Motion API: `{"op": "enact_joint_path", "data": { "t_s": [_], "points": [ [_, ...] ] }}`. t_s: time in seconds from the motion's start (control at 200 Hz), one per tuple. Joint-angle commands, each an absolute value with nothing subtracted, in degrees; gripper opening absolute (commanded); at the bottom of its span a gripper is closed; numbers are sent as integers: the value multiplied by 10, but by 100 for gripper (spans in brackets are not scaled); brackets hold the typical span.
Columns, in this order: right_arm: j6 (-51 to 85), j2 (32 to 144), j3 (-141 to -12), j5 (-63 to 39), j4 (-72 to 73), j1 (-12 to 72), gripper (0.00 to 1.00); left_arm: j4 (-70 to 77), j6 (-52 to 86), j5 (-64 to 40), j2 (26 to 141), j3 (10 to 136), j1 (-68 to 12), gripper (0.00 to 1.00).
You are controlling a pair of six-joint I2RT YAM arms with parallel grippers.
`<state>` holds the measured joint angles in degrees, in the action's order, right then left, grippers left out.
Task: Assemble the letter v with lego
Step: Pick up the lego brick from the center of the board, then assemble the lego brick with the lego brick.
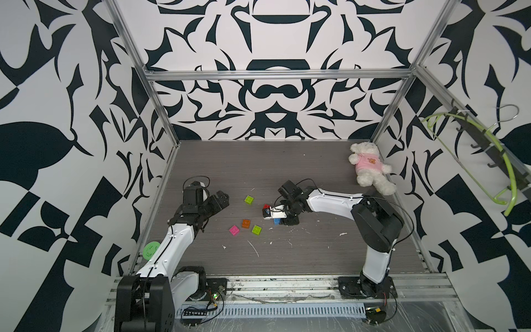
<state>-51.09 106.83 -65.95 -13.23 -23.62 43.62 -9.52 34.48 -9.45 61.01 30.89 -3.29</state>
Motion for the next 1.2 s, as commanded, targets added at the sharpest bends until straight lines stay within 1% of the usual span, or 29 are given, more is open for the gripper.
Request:
{"op": "enact_joint_path", "data": {
  "t_s": [0.0,0.085,0.14,0.195,0.31,0.39,0.585,0.925,1.195],
  "points": [
    [-488,1058,-685,-122,-241,441,19,-117,336,-91,613,325,-32,99],
    [-444,1048,-704,-120,-246,444,9,-124,336,-86,608,326,-33,99],
    [-396,1040,-721,-116,-250,445,6,-126,336,-82,603,325,-33,99],
    [-340,1036,-745,-114,-261,445,0,-129,336,-75,596,324,-33,99],
    [-270,1038,-778,-82,-273,458,0,-135,336,-59,585,321,-33,99],
    [-252,1051,-802,-59,-288,471,0,-139,335,-50,580,320,-32,99],
    [-205,1124,-896,-12,-356,484,0,-144,333,-40,581,322,-32,99],
    [-181,1172,-944,3,-399,488,0,-146,331,-32,583,321,-32,99],
    [-151,1192,-961,4,-400,491,0,-147,331,-28,587,321,-32,99]
  ]
}}
